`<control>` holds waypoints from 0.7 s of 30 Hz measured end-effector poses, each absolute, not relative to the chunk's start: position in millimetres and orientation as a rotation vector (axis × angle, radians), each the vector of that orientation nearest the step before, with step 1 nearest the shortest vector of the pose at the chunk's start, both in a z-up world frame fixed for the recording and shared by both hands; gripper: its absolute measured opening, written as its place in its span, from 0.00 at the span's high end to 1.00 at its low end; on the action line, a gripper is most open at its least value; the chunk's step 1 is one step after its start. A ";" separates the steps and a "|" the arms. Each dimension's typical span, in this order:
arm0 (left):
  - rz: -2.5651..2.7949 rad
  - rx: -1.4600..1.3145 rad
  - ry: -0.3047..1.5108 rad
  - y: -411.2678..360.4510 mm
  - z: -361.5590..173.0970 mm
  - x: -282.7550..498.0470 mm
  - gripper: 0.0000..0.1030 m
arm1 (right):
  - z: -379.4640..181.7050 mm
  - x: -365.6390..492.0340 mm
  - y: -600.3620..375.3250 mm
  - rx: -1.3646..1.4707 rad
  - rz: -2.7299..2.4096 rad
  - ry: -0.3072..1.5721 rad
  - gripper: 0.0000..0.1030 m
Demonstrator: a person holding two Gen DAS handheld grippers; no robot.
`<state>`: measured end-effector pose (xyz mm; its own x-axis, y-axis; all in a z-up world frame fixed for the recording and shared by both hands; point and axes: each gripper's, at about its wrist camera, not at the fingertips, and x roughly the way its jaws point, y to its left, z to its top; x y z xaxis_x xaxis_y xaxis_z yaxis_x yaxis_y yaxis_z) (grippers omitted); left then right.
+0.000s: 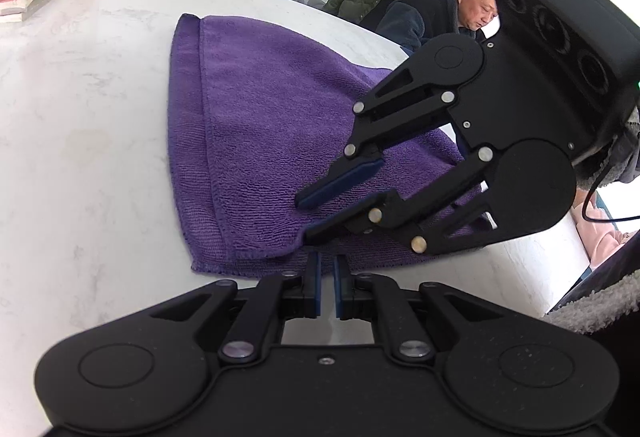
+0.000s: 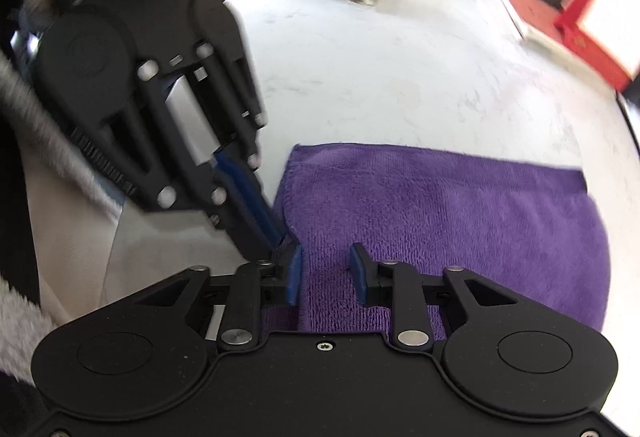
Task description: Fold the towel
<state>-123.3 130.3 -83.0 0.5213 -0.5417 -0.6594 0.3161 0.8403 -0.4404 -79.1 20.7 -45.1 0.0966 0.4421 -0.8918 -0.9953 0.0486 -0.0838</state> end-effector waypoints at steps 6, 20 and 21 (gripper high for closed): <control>-0.522 -0.275 0.883 128.9 -83.2 -123.3 0.95 | -48.7 -27.1 1.4 -0.356 1.224 1.129 0.97; -0.527 -0.278 0.885 128.1 -84.3 -120.0 0.95 | -24.3 -9.1 -15.7 -0.109 1.297 1.153 0.97; -0.527 -0.278 0.885 128.3 -84.3 -120.5 0.95 | -24.8 -9.6 -12.4 -0.134 1.303 1.148 0.97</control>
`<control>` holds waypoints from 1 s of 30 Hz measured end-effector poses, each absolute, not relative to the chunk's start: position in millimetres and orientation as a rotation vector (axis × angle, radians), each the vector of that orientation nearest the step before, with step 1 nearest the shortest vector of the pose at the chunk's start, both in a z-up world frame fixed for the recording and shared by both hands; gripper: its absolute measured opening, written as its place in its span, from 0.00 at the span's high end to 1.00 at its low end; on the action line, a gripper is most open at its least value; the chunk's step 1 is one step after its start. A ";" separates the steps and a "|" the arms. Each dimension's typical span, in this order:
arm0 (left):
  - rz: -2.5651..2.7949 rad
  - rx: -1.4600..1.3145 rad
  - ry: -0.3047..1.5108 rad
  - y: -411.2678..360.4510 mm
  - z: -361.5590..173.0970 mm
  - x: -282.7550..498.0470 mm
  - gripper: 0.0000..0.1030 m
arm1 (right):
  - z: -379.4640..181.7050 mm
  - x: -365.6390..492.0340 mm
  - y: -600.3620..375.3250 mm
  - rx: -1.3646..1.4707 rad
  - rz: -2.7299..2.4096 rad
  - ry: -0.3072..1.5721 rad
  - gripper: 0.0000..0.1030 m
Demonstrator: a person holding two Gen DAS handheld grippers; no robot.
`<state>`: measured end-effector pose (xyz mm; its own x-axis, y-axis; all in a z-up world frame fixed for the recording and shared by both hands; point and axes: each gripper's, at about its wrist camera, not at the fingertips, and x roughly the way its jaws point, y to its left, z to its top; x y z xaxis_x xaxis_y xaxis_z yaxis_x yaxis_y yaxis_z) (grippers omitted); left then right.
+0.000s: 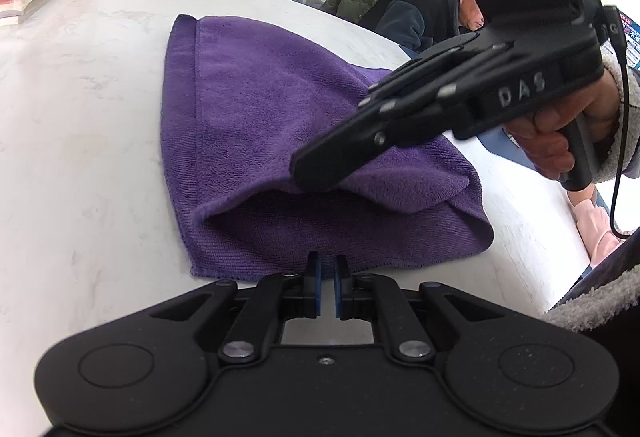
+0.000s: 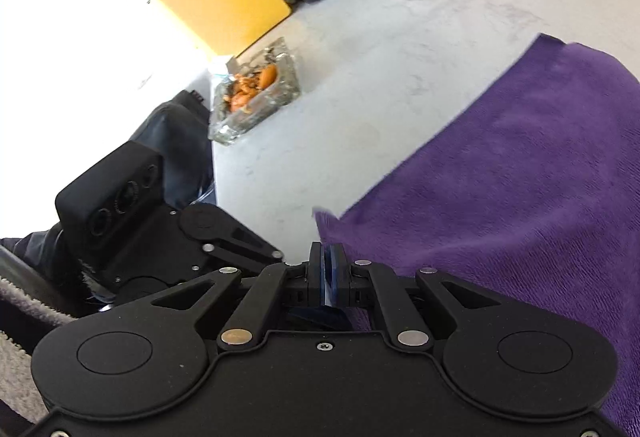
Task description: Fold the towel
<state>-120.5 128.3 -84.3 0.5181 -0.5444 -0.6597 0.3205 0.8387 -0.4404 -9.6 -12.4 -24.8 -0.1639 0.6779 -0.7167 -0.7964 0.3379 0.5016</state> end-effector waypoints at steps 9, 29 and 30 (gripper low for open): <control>-0.519 -0.291 0.885 129.7 -83.9 -122.0 0.95 | -33.9 -14.6 1.1 -0.190 1.325 1.166 0.97; -0.376 -0.332 0.875 168.2 -66.6 -141.5 0.92 | -51.7 -30.1 6.6 -0.299 1.376 1.223 0.89; -0.375 -0.331 0.873 168.3 -66.1 -141.5 0.92 | -50.1 -32.2 6.1 -0.306 1.380 1.221 0.84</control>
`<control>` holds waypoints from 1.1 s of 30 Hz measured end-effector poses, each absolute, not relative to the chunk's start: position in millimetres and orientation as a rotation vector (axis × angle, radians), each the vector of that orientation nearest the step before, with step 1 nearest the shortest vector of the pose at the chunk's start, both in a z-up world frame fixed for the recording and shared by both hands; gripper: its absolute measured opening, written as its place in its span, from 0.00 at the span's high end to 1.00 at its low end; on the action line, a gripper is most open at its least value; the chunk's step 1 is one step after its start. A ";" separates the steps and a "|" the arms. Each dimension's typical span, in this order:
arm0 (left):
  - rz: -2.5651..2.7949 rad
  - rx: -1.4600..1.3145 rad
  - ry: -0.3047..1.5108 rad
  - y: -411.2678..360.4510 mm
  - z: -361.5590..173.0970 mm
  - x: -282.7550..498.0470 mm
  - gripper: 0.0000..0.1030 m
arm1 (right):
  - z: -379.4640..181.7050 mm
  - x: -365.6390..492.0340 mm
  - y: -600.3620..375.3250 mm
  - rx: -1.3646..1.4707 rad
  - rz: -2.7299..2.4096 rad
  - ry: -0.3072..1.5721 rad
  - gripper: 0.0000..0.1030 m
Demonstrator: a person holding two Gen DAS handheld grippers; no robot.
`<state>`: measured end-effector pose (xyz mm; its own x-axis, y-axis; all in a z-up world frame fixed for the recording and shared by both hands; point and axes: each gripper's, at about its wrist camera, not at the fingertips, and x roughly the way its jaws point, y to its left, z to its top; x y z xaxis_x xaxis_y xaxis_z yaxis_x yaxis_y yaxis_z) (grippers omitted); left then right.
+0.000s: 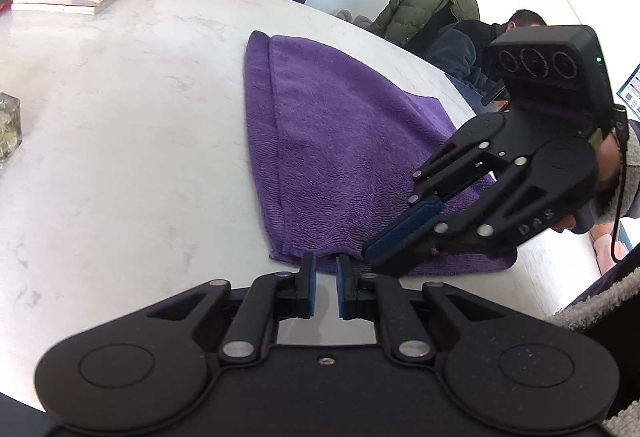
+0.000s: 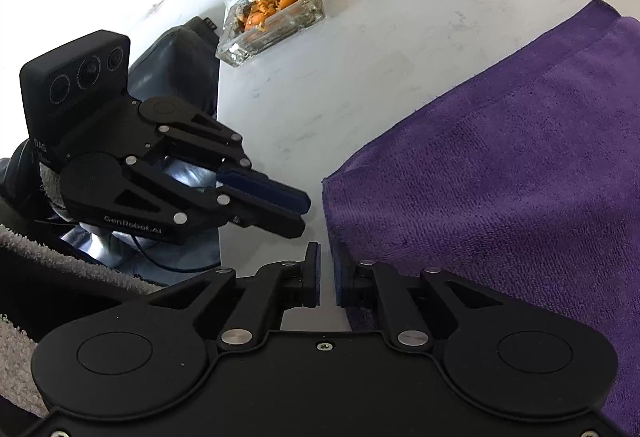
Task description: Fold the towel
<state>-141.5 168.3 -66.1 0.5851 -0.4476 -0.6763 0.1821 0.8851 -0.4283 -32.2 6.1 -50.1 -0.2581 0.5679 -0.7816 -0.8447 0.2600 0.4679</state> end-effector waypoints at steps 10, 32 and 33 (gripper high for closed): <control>-0.362 -0.308 0.852 167.2 -57.6 -146.1 0.92 | -10.3 -15.2 11.4 -0.434 1.358 1.004 0.82; -0.396 -0.258 0.845 152.1 -51.5 -96.7 0.89 | -11.6 96.5 51.5 -0.613 1.098 0.769 0.65; -0.395 -0.259 0.847 153.0 -51.4 -95.9 0.89 | -12.4 106.8 51.1 -0.605 1.084 0.766 0.65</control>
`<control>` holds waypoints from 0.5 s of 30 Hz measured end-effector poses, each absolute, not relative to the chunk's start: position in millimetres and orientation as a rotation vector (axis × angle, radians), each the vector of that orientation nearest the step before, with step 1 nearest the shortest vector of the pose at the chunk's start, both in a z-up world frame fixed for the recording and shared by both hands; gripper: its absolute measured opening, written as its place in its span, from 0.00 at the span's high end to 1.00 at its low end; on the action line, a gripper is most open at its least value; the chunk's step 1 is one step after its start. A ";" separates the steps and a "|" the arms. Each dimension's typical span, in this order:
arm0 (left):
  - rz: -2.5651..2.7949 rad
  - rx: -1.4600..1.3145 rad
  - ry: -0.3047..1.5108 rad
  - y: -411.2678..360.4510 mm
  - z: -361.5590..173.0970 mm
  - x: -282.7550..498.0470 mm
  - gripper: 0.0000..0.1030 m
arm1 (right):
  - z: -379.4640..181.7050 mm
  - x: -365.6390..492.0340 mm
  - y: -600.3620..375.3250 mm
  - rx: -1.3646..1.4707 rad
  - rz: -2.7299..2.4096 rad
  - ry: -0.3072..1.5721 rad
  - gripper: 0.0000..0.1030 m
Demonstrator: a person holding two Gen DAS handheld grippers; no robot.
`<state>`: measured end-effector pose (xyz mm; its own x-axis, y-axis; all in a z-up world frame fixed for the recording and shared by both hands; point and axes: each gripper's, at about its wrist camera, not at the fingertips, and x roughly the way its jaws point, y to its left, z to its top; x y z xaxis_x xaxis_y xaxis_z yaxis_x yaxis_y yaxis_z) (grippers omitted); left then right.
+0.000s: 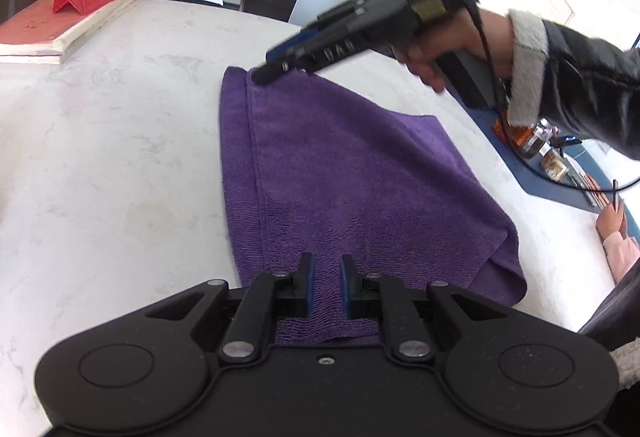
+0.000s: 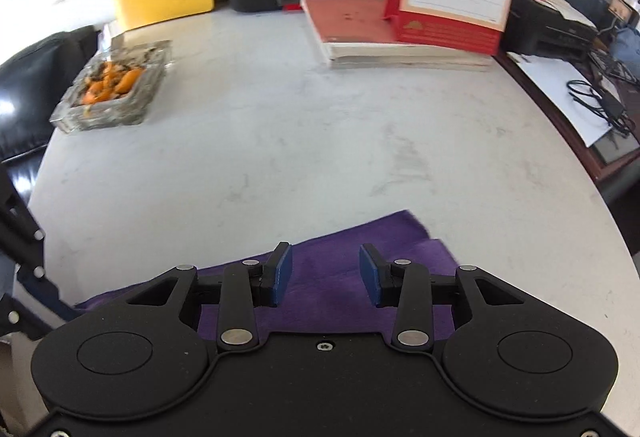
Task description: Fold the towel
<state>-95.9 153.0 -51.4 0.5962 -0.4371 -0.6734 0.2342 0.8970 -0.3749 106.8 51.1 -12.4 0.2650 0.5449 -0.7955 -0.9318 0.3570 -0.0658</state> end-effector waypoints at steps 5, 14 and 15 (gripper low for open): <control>-0.366 -0.277 0.853 160.2 -50.1 -86.5 0.89 | -22.6 163.2 42.3 -0.530 1.044 0.831 0.60; -0.360 -0.271 0.886 160.0 -56.1 -54.1 0.88 | -51.3 209.4 31.1 -0.473 1.183 0.974 0.67; -0.361 -0.268 0.888 159.2 -56.2 -51.5 0.88 | -50.9 209.9 30.5 -0.475 1.192 0.971 0.74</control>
<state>-51.5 159.2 -56.2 0.5771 -0.4135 -0.7042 0.1944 0.9071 -0.3733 209.9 30.5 -50.9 0.0524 0.5553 -0.8300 -0.9250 0.3402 0.1693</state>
